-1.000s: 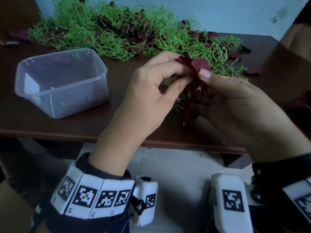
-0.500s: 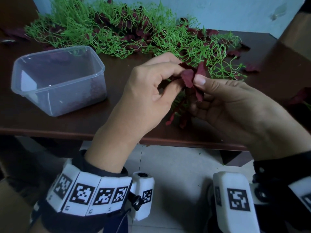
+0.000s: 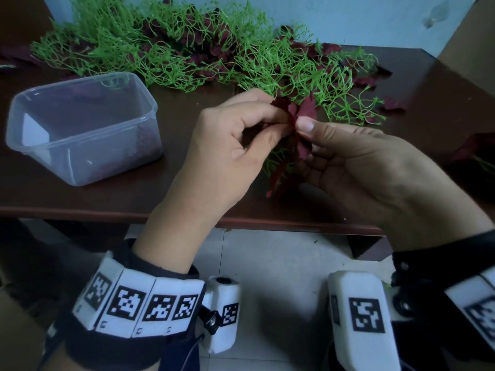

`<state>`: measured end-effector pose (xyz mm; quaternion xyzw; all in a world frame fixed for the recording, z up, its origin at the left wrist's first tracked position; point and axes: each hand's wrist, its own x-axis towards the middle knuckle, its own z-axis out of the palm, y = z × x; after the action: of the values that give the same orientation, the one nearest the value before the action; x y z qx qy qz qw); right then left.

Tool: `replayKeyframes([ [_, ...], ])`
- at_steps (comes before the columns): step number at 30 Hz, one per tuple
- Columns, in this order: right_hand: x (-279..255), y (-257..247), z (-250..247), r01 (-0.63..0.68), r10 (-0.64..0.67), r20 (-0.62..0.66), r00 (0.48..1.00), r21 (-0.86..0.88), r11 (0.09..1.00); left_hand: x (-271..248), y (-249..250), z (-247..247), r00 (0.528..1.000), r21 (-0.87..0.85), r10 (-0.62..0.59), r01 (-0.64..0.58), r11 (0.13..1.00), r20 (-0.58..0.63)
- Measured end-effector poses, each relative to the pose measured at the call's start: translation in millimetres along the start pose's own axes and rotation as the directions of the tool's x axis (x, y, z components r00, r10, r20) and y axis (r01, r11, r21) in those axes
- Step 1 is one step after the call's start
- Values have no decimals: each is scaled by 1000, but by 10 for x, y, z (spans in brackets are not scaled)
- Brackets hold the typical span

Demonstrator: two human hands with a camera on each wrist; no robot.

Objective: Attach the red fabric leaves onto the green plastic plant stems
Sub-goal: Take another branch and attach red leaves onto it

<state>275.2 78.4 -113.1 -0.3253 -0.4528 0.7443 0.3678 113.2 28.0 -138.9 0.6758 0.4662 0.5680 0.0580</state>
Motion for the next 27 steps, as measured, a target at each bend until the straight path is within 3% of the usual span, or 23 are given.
replayKeyframes([
  [5, 3, -15, -12, 10, -12, 36, 999, 51, 999, 41, -14, 27, 996, -57, 27, -32, 998, -90],
  [12, -5, -43, -27, -47, 44, 30, 999, 113, 992, 35, -35, 55, 999, -69, -8, 6, 998, -36],
  [20, -18, -4, -15, 65, -66, -8, 998, -42, 997, -6, -68, 59, 999, -56, -29, 27, 998, -39],
  [27, -30, -24, -31, 66, -63, 36, 997, -82, 994, -3, -72, 29, 998, -109, -48, 44, 993, -35],
])
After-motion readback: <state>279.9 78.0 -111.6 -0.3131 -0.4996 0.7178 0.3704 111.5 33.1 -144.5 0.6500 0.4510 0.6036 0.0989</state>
